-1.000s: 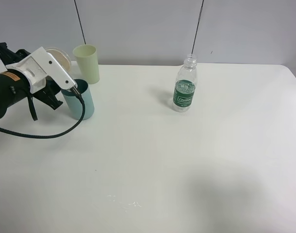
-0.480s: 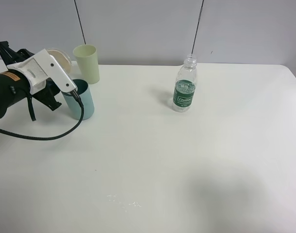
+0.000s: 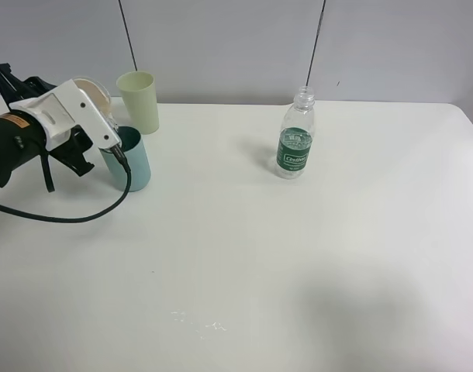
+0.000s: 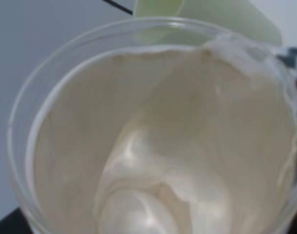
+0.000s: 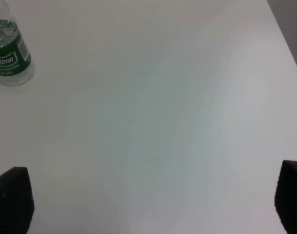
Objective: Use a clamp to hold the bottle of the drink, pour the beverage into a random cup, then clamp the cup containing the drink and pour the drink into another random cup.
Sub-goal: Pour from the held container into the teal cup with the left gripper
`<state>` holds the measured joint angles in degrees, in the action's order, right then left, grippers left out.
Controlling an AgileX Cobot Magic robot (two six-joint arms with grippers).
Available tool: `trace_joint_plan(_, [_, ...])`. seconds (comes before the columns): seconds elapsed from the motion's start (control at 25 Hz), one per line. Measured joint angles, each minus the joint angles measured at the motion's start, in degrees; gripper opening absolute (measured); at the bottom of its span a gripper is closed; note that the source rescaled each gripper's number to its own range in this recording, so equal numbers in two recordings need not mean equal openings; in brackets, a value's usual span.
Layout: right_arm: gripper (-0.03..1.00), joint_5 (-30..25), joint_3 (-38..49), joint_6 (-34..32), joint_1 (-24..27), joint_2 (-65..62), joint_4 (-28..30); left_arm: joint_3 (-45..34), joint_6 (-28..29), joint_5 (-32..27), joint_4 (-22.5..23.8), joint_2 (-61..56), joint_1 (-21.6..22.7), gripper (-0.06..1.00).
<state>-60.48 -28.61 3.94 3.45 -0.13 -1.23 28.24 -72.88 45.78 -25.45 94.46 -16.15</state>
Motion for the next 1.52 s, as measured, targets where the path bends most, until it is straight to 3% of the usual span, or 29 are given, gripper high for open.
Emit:
trace_joint_plan(0.52, [1.00, 0.0, 0.0, 0.0, 0.0, 0.0, 0.0, 0.0, -3.7, 1.4, -3.4, 0.0, 0.0, 0.03])
trace_joint_plan(1.32, [1.00, 0.0, 0.0, 0.0, 0.0, 0.0, 0.0, 0.0, -8.6, 4.2, -3.3, 0.0, 0.0, 0.03])
trace_joint_plan(1.52, [1.00, 0.0, 0.0, 0.0, 0.0, 0.0, 0.0, 0.0, -10.2, 4.3, -1.6, 0.0, 0.0, 0.03])
